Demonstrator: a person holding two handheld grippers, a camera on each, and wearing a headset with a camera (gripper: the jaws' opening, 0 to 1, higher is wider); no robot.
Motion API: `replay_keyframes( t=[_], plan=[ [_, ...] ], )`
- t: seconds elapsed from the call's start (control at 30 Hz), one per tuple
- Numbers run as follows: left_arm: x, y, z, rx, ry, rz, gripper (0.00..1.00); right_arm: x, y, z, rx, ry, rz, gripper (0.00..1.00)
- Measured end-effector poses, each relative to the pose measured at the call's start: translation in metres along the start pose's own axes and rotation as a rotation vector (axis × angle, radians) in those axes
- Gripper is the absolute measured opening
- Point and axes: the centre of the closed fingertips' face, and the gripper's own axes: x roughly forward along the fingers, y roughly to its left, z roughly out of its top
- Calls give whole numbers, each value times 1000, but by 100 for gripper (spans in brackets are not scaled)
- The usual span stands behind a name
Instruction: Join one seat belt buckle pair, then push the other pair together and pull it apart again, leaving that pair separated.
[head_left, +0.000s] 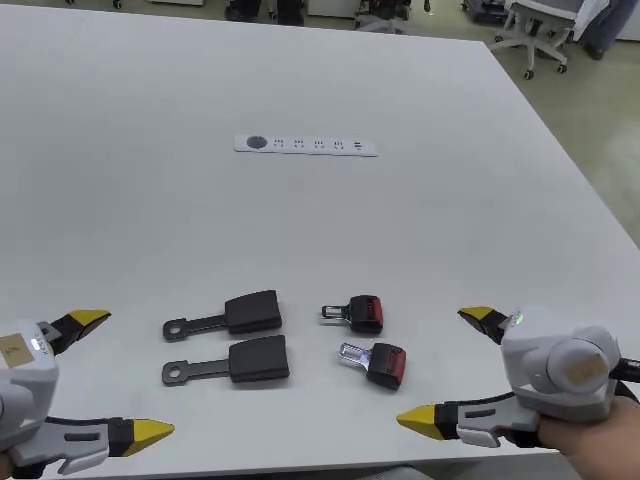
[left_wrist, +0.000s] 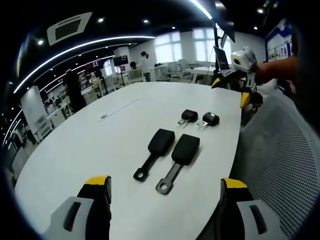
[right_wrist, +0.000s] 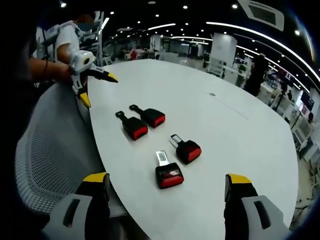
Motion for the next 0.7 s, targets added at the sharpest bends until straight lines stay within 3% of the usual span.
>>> replay_keyframes(
  t=[0.43,0.53,0.7],
  plan=[
    [0,3,-3,-6,15,8,91,2,1,4,-5,-3,4,95],
    [0,6,-6,23,20,15,92,2,2,5,-3,-3,5,95],
    [0,7,-5,-6,9,15,91,3,3,4,-4,-3,7,94]
  ],
)
